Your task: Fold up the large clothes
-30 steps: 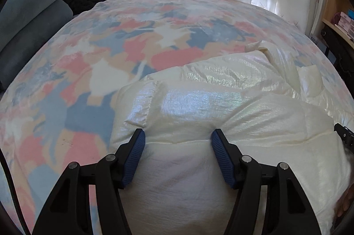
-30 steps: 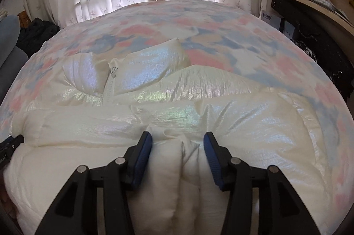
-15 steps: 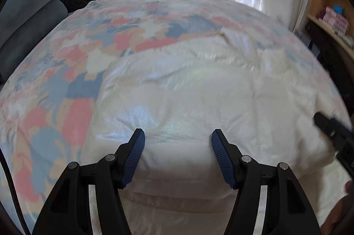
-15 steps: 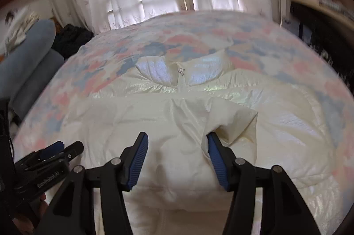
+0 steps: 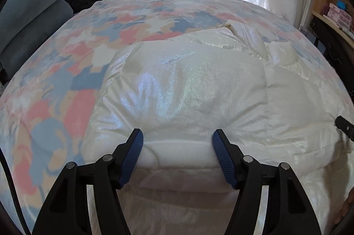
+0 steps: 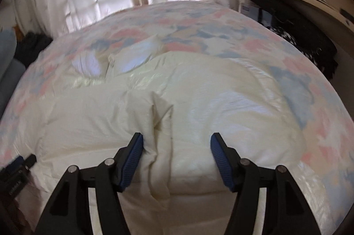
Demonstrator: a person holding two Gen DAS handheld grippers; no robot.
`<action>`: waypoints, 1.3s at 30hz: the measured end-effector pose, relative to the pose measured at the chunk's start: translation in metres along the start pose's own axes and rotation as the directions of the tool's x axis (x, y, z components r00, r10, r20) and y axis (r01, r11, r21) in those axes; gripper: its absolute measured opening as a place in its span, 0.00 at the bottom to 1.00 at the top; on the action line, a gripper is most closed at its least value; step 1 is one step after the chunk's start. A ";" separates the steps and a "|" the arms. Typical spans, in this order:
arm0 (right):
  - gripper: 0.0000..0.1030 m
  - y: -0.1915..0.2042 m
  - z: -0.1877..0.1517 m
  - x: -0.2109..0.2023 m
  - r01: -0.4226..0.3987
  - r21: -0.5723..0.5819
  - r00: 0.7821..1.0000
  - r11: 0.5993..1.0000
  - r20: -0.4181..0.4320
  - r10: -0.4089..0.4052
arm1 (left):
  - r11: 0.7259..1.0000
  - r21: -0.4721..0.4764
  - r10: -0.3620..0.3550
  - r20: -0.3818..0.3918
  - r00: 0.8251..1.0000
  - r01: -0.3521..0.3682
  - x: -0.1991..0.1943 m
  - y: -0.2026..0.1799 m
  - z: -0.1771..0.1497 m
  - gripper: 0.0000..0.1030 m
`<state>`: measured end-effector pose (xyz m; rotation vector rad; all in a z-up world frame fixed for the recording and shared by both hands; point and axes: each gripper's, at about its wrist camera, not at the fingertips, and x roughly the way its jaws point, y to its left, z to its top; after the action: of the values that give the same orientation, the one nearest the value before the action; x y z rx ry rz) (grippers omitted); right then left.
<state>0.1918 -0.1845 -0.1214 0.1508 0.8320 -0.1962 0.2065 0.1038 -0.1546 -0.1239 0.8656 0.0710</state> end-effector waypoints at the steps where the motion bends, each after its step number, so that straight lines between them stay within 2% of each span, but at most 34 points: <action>1: 0.60 -0.004 -0.001 -0.005 -0.007 0.014 1.000 1.000 0.003 0.007 | 1.000 -0.005 -0.006 -0.004 1.000 0.006 -0.004 0.001 -0.001 0.63; 5: 0.61 -0.018 -0.011 -0.031 -0.035 0.064 0.999 0.997 0.019 0.034 | 1.000 0.001 -0.027 -0.011 1.000 0.027 -0.032 0.004 -0.010 0.63; 11: 0.62 -0.038 -0.037 -0.085 -0.103 0.108 0.994 0.989 0.051 0.098 | 1.000 0.009 -0.013 -0.003 1.000 0.013 -0.088 0.018 -0.037 0.65; 22: 0.62 -0.055 -0.080 -0.168 -0.161 0.067 0.984 0.985 0.083 0.155 | 0.999 -0.036 0.025 0.064 0.998 -0.023 -0.185 0.061 -0.086 0.71; 24: 0.62 -0.056 -0.087 -0.179 -0.135 0.060 0.988 0.989 0.089 0.130 | 0.999 -0.035 0.028 0.075 0.997 -0.025 -0.199 0.067 -0.093 0.71; 29: 0.62 -0.059 -0.107 -0.202 -0.129 0.038 0.987 0.991 0.098 0.125 | 0.998 -0.034 0.051 0.103 0.993 -0.048 -0.223 0.075 -0.108 0.72; 35: 0.62 -0.061 -0.125 -0.214 -0.141 0.026 0.986 0.990 0.092 0.138 | 0.997 -0.053 0.062 0.101 0.993 -0.057 -0.237 0.093 -0.128 0.74; 39: 0.62 -0.058 -0.135 -0.218 -0.159 0.009 0.985 0.987 0.065 0.159 | 0.996 -0.071 0.056 0.091 0.994 -0.050 -0.243 0.106 -0.143 0.80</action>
<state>-0.0618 -0.1882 -0.0515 0.2225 0.7507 -0.0566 -0.0704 0.1860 -0.0698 -0.1609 0.7742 0.1552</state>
